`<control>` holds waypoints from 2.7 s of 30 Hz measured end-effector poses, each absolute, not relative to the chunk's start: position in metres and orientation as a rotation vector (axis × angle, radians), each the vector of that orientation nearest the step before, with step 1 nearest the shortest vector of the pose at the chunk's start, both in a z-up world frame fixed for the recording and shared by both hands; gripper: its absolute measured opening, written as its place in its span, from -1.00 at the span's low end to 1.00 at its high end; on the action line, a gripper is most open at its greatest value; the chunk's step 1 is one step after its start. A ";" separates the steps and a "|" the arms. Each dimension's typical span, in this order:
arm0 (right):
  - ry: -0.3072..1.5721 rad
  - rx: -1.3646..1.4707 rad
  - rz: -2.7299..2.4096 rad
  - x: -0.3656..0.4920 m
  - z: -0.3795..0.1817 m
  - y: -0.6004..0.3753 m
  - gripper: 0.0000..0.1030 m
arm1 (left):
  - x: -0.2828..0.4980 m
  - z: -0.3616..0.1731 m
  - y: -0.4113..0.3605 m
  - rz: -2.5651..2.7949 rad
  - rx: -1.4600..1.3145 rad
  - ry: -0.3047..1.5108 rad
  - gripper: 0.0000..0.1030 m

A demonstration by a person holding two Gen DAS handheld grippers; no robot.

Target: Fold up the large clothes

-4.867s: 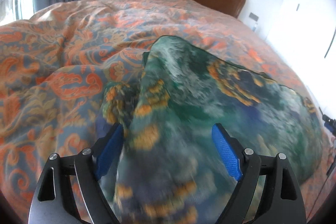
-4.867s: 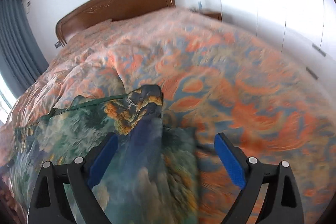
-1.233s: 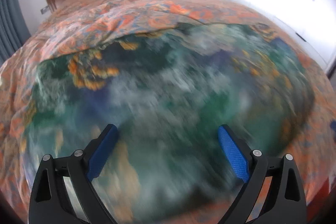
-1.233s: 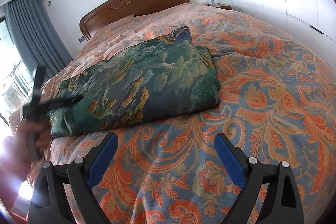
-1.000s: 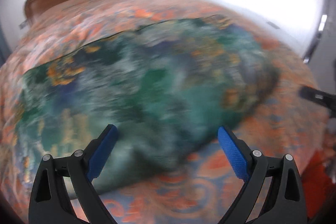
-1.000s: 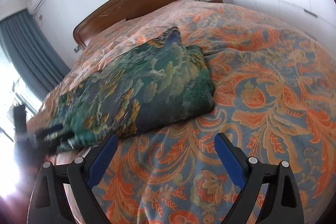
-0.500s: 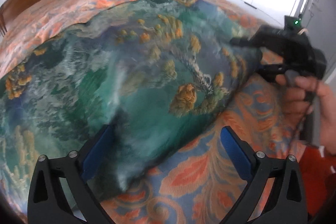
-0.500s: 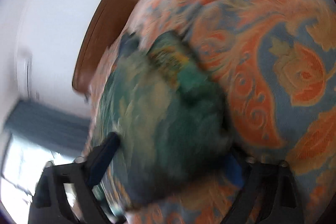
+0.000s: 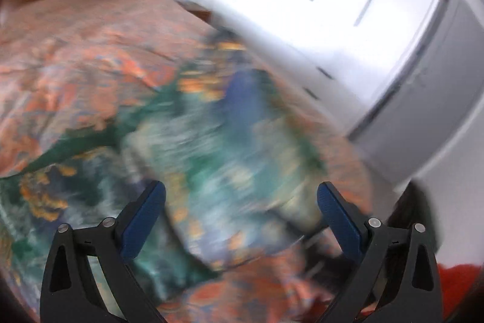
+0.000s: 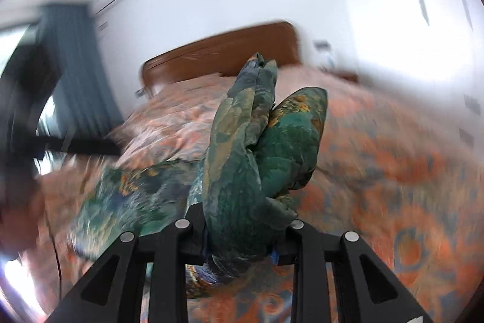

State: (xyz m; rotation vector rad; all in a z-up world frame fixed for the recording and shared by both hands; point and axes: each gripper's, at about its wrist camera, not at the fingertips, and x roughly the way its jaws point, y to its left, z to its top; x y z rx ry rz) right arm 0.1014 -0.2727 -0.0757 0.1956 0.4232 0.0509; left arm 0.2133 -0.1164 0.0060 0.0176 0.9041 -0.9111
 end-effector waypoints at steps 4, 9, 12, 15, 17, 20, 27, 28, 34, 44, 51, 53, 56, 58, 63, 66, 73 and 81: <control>0.387 0.000 0.121 0.094 -0.063 -0.219 -0.46 | 0.215 0.012 -0.129 -0.834 0.129 0.925 0.95; 0.360 -0.264 0.228 0.076 -0.064 -0.148 -0.46 | 0.205 0.000 -0.126 -0.702 0.247 0.956 0.95; 0.361 -0.344 0.261 0.076 -0.067 -0.121 -0.46 | 0.204 -0.012 -0.120 -0.624 0.313 0.955 0.91; 0.361 -0.388 0.275 0.079 -0.071 -0.107 -0.45 | 0.212 -0.021 -0.107 -0.567 0.298 0.970 0.16; 0.370 -0.398 0.279 0.077 -0.074 -0.103 -0.45 | 0.214 -0.022 -0.098 -0.599 0.238 0.992 -0.23; 0.381 -0.361 0.285 0.078 -0.075 -0.104 -0.16 | 0.217 -0.019 -0.086 -0.610 0.212 0.985 -0.38; 0.436 -0.027 0.437 0.067 -0.052 -0.153 0.11 | 0.250 -0.009 -0.011 -0.555 0.136 0.970 -0.40; 0.441 0.011 0.427 0.069 -0.050 -0.162 0.11 | 0.256 -0.013 0.003 -0.539 0.111 0.977 -0.40; 0.507 0.059 0.386 0.107 -0.054 -0.181 -0.08 | 0.272 -0.061 0.068 -0.443 -0.027 1.028 -0.40; 0.730 -0.018 0.532 0.205 -0.100 -0.101 -0.26 | 0.289 -0.106 0.151 -0.325 -0.154 1.047 -0.34; 0.956 -0.109 0.495 0.242 -0.167 -0.062 -0.27 | 0.287 -0.167 0.182 -0.343 -0.372 1.074 -0.21; 0.952 -0.109 0.486 0.243 -0.170 -0.063 -0.28 | 0.286 -0.176 0.188 -0.351 -0.417 1.057 -0.18; 0.948 -0.114 0.478 0.243 -0.172 -0.060 -0.28 | 0.287 -0.185 0.193 -0.359 -0.451 1.042 -0.16; 0.944 -0.119 0.469 0.242 -0.175 -0.056 -0.30 | 0.287 -0.184 0.191 -0.355 -0.440 1.039 -0.16; 0.932 -0.168 0.423 0.237 -0.170 -0.041 -0.29 | 0.280 -0.181 0.187 -0.340 -0.405 1.027 -0.15; 0.928 -0.184 0.406 0.239 -0.173 -0.034 -0.30 | 0.278 -0.181 0.184 -0.331 -0.402 1.018 -0.15; 0.950 -0.214 0.389 0.231 -0.173 -0.022 -0.30 | 0.264 -0.181 0.172 -0.298 -0.391 1.005 -0.14; 0.994 -0.231 0.393 0.243 -0.172 -0.019 -0.29 | 0.259 -0.176 0.163 -0.239 -0.363 1.031 -0.12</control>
